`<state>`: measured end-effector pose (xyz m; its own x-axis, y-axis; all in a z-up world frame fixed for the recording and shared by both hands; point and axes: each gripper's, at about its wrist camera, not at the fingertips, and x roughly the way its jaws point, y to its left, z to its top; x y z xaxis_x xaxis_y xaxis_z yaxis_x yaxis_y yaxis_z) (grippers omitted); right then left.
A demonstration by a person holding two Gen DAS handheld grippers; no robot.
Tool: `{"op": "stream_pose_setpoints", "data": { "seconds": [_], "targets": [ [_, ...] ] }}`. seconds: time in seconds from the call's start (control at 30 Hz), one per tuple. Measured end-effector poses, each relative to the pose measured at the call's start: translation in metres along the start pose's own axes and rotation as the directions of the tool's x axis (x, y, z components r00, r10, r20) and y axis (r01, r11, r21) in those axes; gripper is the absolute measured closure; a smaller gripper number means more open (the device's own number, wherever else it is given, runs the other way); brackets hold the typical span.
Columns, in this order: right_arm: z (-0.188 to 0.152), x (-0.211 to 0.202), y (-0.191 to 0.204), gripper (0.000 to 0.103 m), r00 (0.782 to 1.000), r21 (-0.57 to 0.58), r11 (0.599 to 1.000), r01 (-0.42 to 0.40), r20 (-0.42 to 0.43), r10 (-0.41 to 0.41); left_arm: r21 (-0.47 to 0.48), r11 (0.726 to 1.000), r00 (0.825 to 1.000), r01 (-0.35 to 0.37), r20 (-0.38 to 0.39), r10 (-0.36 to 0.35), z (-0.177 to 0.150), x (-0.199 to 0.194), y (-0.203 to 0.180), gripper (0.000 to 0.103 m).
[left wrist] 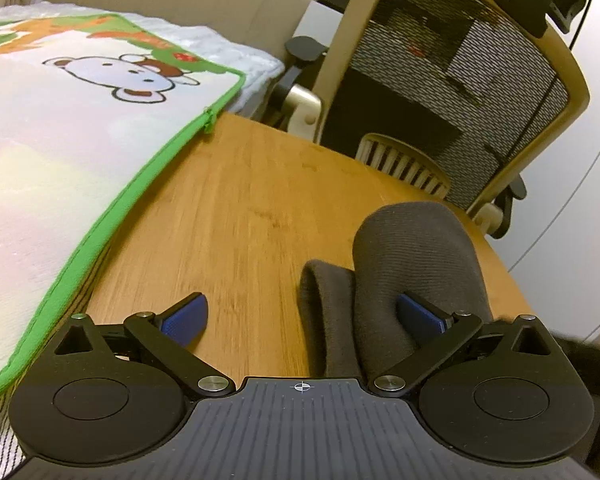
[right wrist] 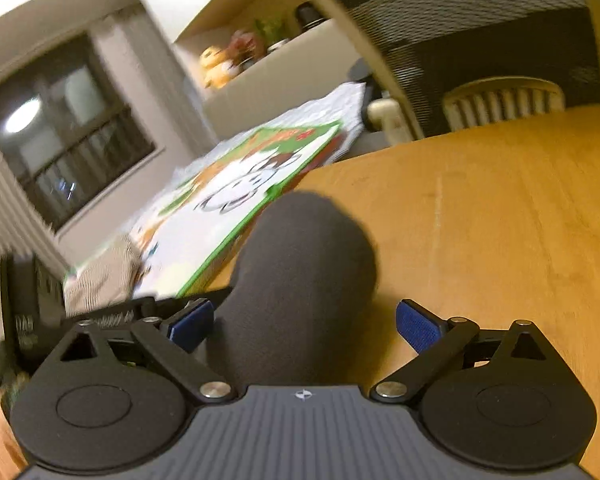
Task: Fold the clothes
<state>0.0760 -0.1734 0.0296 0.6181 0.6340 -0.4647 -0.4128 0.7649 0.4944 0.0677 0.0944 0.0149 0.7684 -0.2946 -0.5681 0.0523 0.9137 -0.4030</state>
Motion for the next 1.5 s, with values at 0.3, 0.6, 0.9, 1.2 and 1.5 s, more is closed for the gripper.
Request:
{"op": "stream_pose_setpoints", "data": {
  "seconds": [0.3,0.6,0.9,1.2,1.5],
  "targets": [
    [0.019,0.022,-0.004,0.036,0.999,-0.004,0.999,-0.043,-0.031,0.043,0.023,1.0,1.0,-0.013,-0.013,0.013,0.009,0.011,-0.005,0.0],
    [0.047,0.051,-0.027,0.028,1.0,-0.061,0.998,0.012,-0.009,-0.012,0.065,0.998,1.0,-0.024,-0.017,0.025,0.038,0.05,-0.013,0.0],
    [0.057,0.07,-0.039,0.005,0.998,-0.108,0.992,0.069,0.021,-0.067,0.137,0.986,0.996,-0.091,0.031,0.088,0.047,0.048,-0.03,0.001],
    [0.058,0.072,-0.035,0.001,0.996,-0.167,0.982,0.088,0.026,-0.084,0.134,0.987,0.996,-0.086,0.049,0.08,0.028,0.034,-0.027,0.0],
    [0.071,0.083,-0.048,0.0,0.987,-0.055,0.985,0.163,0.02,-0.162,0.136,0.987,0.994,-0.09,0.066,0.082,0.021,0.032,-0.026,0.0]
  ]
}}
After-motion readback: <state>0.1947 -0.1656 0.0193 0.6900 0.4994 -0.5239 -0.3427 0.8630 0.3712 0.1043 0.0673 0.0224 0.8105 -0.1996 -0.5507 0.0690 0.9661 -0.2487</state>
